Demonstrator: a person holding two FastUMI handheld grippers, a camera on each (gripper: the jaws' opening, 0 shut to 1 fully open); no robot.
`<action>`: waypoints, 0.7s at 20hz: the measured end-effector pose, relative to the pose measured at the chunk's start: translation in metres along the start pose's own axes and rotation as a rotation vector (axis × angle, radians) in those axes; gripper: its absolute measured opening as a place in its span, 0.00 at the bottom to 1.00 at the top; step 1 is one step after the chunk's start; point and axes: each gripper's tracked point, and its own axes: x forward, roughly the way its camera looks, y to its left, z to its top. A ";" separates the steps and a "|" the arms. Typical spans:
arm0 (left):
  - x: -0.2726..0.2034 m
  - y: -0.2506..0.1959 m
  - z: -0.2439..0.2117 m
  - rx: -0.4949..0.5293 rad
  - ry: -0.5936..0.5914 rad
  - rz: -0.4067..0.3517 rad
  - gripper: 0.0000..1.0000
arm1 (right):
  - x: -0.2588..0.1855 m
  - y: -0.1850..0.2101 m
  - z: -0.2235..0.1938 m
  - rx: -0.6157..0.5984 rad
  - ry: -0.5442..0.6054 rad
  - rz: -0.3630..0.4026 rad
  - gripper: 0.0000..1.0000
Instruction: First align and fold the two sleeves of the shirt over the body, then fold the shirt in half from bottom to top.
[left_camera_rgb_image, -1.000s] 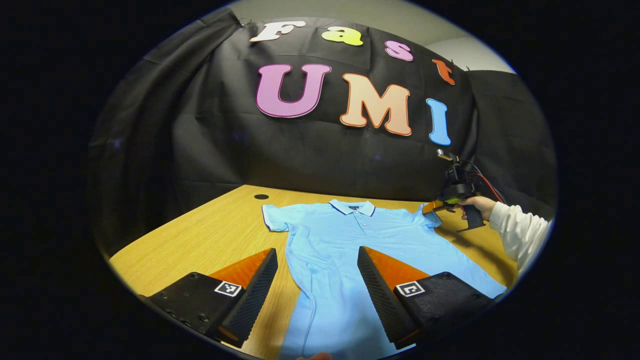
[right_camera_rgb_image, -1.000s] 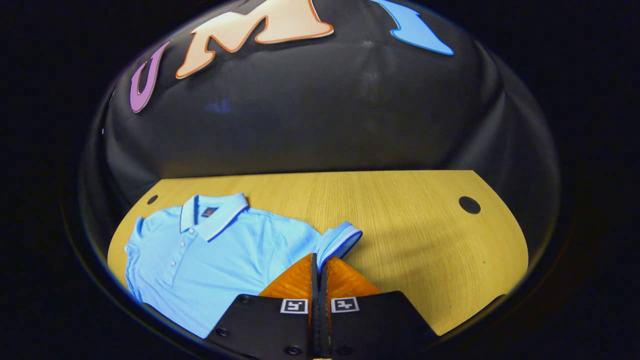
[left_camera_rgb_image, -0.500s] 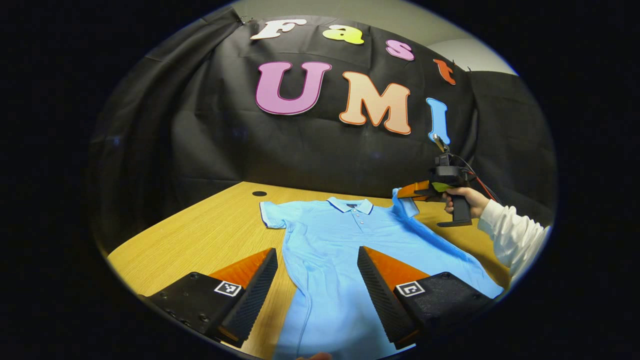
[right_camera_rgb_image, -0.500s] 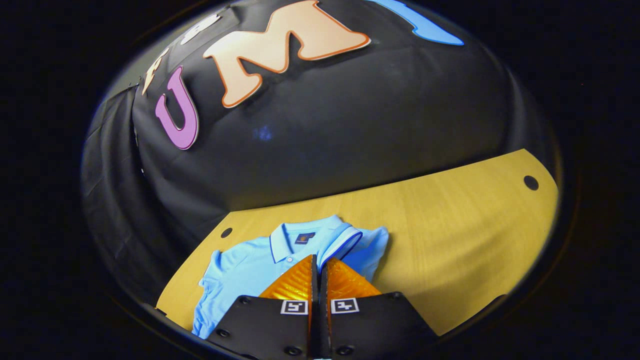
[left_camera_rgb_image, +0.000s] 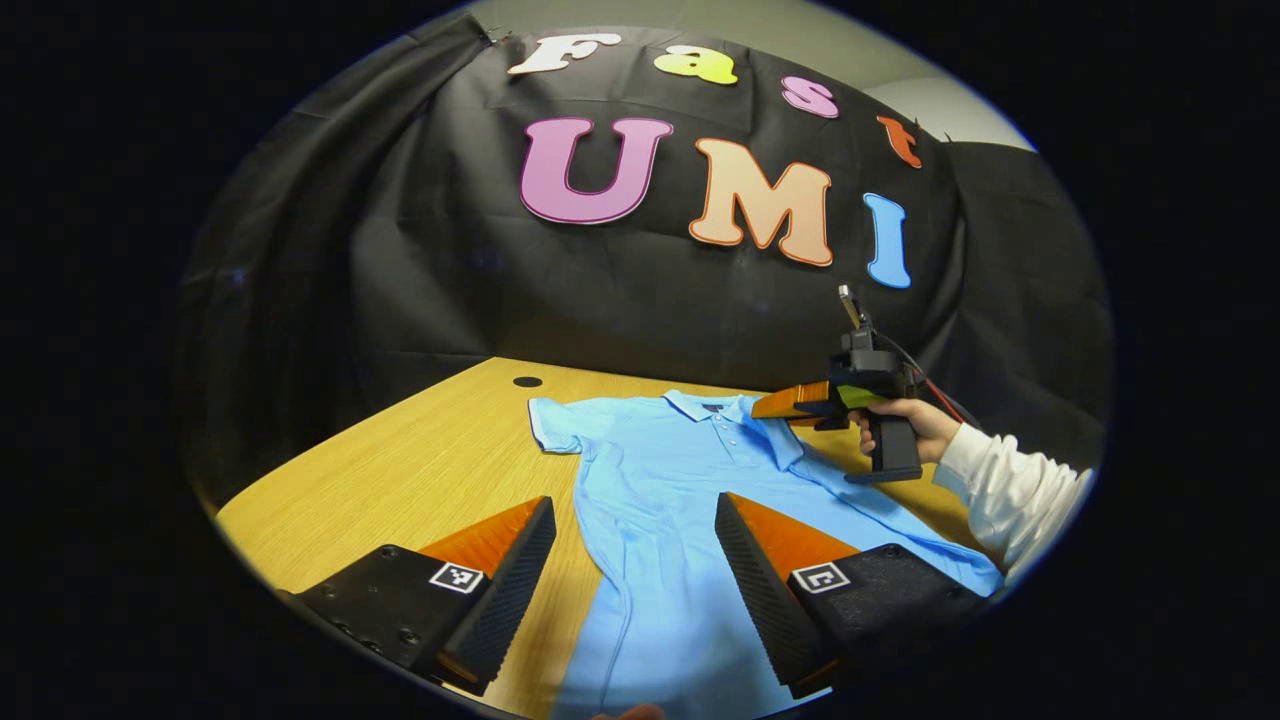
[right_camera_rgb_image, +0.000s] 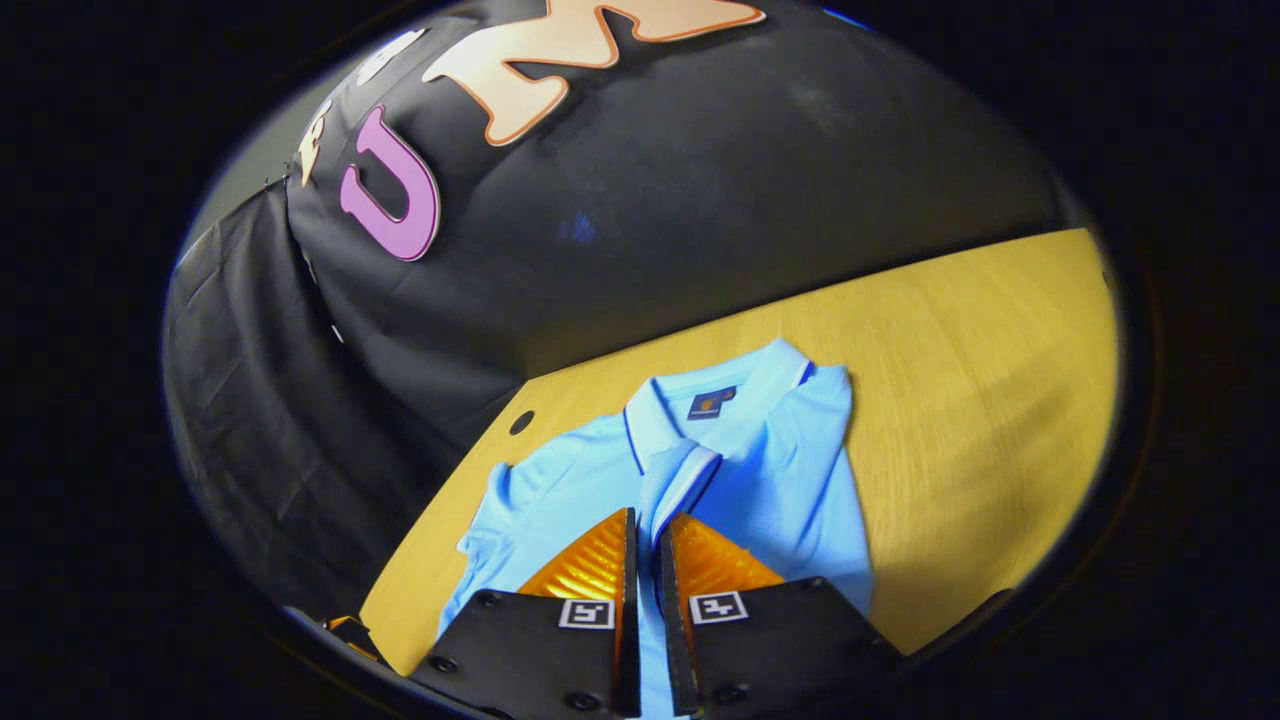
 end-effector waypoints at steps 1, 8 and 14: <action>0.002 0.000 -0.002 -0.005 0.003 0.000 0.95 | -0.002 0.005 -0.004 0.003 0.016 0.021 0.17; 0.024 0.006 0.003 -0.100 0.037 0.001 0.95 | -0.042 0.047 0.002 -0.042 -0.030 0.146 0.96; 0.062 0.036 0.019 -0.042 0.086 0.038 0.95 | -0.108 0.041 0.004 -0.110 -0.124 0.121 0.97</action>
